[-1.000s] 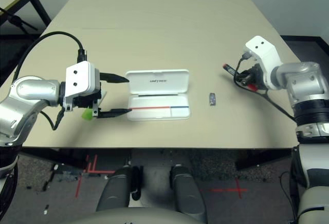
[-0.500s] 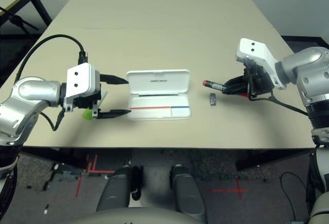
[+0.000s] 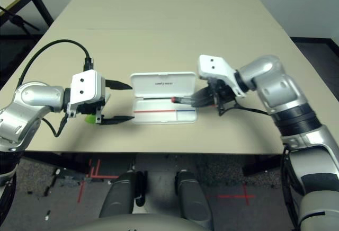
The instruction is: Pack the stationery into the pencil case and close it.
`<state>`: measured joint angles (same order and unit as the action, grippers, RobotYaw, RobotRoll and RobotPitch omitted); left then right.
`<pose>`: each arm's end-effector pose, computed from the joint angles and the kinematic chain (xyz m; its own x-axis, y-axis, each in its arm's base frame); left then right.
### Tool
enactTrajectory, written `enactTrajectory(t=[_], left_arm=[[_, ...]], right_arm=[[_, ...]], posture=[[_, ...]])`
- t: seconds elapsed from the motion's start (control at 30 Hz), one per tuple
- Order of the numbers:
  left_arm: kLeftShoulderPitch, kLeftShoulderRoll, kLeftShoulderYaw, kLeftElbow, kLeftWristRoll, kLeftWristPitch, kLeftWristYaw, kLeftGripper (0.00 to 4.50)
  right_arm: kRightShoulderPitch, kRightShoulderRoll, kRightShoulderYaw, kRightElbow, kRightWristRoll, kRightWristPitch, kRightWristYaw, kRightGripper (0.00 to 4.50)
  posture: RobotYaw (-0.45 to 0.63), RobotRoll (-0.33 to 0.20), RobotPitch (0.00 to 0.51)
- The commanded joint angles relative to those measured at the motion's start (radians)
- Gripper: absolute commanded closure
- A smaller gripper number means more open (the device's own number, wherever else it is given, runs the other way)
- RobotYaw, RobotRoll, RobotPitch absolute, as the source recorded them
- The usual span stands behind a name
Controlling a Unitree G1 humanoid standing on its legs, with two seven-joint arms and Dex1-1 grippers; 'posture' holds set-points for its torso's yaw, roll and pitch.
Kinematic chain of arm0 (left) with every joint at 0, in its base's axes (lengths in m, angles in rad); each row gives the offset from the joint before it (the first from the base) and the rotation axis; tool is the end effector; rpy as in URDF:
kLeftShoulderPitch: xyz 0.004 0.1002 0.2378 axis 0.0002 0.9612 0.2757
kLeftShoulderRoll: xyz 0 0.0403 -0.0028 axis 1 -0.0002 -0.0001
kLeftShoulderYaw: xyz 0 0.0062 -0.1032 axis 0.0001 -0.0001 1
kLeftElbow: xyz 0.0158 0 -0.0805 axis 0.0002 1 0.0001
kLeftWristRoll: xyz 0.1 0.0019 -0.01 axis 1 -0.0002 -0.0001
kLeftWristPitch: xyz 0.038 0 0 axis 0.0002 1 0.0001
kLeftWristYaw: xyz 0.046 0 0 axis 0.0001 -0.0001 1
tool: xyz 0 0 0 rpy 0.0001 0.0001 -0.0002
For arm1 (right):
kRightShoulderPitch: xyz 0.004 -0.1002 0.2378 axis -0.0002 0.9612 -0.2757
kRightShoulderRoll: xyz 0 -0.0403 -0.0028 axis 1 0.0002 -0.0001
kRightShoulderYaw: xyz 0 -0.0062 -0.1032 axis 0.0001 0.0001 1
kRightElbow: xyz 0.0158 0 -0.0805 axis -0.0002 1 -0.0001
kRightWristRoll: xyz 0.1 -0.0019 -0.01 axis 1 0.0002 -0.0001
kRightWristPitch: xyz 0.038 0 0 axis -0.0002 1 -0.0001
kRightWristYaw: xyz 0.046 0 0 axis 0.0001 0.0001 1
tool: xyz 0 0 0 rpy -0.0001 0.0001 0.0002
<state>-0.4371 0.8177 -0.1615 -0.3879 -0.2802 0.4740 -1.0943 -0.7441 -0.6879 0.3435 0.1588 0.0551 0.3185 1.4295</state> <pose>0.2403 0.1998 0.2066 0.3266 -0.8307 -0.4508 0.9042 0.1357 0.4049 0.3086 -0.1942 0.1979 0.1169 0.7390 -0.6635 -0.9744 -0.0437 -0.2203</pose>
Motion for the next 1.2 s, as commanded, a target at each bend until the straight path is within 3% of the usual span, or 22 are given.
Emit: enactTrajectory(t=[0.03, 0.53, 0.7, 0.9, 1.2], left_arm=[[0.018, 0.012, 0.001, -0.03, 0.003, 0.004, 0.008, 0.0], [0.046, 0.02, 0.005, -0.052, -0.003, 0.008, 0.029, 0.0], [0.05, 0.023, 0.006, -0.053, -0.003, 0.008, 0.029, 0.0], [0.056, 0.029, 0.009, -0.052, -0.004, 0.009, 0.028, 0.0], [0.054, 0.031, 0.008, -0.031, -0.001, 0.01, 0.028, 0.0]], right_arm=[[-0.006, 0.03, 0.023, 0.026, -0.03, -0.049, -0.035, 3.99], [0.009, 0.158, 0.038, 0.134, -0.098, -0.248, -0.165, 3.99], [0.008, 0.148, 0.005, 0.146, -0.058, -0.282, -0.143, 2.21], [0.048, 0.088, -0.052, 0.066, 0.05, -0.184, -0.066, 0.02], [0.161, -0.104, -0.189, -0.141, 0.293, 0.185, 0.031, 0.02]], posture=[[0.07, 0.0, 0.114], [0.08, 0.0, 0.114], [0.08, 0.0, 0.115], [0.07, 0.0, 0.117], [0.07, 0.0, 0.116]])
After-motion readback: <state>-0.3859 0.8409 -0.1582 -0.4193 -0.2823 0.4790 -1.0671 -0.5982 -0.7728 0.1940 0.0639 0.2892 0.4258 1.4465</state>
